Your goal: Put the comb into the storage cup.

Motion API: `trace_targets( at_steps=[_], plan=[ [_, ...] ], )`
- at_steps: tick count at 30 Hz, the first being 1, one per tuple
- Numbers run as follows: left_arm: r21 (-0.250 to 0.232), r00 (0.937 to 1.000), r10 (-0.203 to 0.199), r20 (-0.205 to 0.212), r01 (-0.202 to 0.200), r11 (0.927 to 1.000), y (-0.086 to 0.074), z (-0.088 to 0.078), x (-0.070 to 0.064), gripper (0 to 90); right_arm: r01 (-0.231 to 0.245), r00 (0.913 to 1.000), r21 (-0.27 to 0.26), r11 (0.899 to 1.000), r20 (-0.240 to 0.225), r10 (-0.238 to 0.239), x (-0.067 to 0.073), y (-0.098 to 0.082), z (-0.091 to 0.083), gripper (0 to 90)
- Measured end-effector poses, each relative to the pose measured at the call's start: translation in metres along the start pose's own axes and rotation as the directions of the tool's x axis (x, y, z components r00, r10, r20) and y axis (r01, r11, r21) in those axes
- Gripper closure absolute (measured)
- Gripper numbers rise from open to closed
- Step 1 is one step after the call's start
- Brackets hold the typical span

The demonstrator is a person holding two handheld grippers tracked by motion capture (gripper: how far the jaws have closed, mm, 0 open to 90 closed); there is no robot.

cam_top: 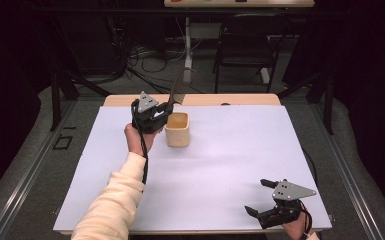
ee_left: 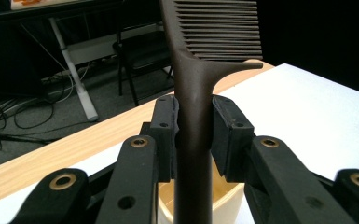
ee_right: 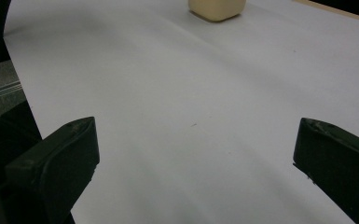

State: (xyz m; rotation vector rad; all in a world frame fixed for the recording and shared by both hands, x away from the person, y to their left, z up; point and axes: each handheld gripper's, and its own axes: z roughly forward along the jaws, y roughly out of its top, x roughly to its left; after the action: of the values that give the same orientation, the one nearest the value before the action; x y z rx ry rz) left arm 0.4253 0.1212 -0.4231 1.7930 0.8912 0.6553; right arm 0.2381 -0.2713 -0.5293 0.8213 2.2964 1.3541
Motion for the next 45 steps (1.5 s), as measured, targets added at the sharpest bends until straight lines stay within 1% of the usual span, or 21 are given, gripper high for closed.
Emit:
trace_targets(
  at_steps=[10,11,17,22,26,36,38,45],
  plan=[
    [-0.014,1.0,-0.001,-0.007,0.001,0.9999,0.005,0.003,0.003,71.9,-0.004,1.0,0.001,1.0,0.0,0.004,0.0,0.0,0.001,0.0],
    [-0.017,1.0,-0.006,-0.006,0.006,0.9998,0.006,0.004,0.002,71.9,-0.004,1.0,0.001,1.0,0.0,0.004,0.0,0.0,0.001,0.0],
    [-0.024,1.0,0.004,-0.008,-0.004,0.9997,0.01,0.006,0.001,71.9,-0.003,1.0,0.004,1.0,-0.001,0.003,0.0,0.0,0.001,0.0],
    [-0.037,0.9999,0.003,-0.012,-0.004,0.9993,0.012,0.008,0.001,71.8,-0.002,1.0,0.004,1.0,0.0,0.002,0.0,0.0,0.001,0.0],
    [-0.054,0.9998,0.003,-0.022,-0.005,0.9985,0.012,0.009,-0.001,71.8,-0.002,1.0,0.004,1.0,0.0,0.002,0.0,0.0,0.001,0.0],
    [-0.076,0.9996,0.006,-0.027,-0.008,0.9971,0.013,0.013,-0.001,71.8,-0.003,1.0,0.006,1.0,-0.001,0.003,0.0,0.0,0.001,0.0],
    [-0.076,0.9995,0.011,-0.029,-0.013,0.997,0.013,0.014,-0.001,71.8,-0.003,1.0,0.006,1.0,-0.001,0.003,0.0,0.0,0.001,0.0],
    [-0.072,0.9995,0.004,-0.031,-0.006,0.9974,0.014,0.018,0.0,71.8,-0.003,1.0,0.005,1.0,-0.001,0.003,0.0,0.0,0.001,0.0]
  ],
)
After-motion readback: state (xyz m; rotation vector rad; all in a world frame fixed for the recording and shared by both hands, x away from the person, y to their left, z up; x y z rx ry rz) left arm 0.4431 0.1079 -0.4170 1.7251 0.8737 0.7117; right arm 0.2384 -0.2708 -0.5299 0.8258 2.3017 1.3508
